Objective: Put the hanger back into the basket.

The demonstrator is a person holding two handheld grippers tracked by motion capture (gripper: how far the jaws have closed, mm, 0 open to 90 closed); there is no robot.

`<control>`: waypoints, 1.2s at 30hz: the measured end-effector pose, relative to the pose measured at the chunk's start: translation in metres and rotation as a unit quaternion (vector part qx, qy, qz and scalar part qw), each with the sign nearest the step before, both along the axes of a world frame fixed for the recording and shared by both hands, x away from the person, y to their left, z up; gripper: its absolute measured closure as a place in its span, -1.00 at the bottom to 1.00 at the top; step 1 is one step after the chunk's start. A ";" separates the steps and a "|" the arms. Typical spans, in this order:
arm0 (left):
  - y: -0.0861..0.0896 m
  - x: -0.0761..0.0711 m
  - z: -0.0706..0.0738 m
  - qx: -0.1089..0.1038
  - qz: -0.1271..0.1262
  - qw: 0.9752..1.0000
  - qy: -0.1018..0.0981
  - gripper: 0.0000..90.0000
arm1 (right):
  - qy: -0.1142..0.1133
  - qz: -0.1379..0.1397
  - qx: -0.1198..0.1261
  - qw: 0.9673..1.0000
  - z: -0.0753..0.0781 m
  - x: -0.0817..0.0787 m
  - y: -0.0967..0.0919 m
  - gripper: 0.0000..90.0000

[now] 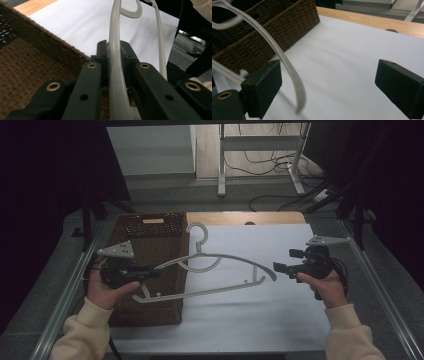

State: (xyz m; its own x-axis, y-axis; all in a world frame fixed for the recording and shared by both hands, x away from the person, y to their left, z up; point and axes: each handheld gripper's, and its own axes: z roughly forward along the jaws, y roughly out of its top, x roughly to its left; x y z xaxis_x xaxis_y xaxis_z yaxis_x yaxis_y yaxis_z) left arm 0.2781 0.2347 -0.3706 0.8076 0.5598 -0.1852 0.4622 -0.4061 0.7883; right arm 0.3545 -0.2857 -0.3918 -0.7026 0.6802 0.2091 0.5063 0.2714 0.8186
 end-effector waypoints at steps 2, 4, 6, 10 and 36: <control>0.006 -0.001 -0.001 -0.003 0.009 1.000 -0.001 0.79 | 0.006 -0.009 -0.006 1.000 -0.007 0.001 -0.005 -0.84; 0.009 -0.002 -0.001 -0.006 0.014 1.000 -0.002 0.79 | 0.008 -0.010 -0.008 1.000 -0.011 0.002 -0.006 -0.84; 0.011 -0.002 -0.001 -0.008 0.017 1.000 -0.004 0.79 | 0.011 -0.011 -0.014 1.000 -0.015 0.002 -0.007 -0.84; 0.016 -0.004 -0.001 -0.016 0.026 1.000 -0.006 0.79 | 0.017 -0.017 -0.028 0.999 -0.022 0.002 -0.008 -0.85; 0.061 -0.015 -0.009 -0.049 0.120 0.991 -0.020 0.79 | 0.038 -0.028 -0.083 0.995 -0.058 -0.006 -0.015 -0.85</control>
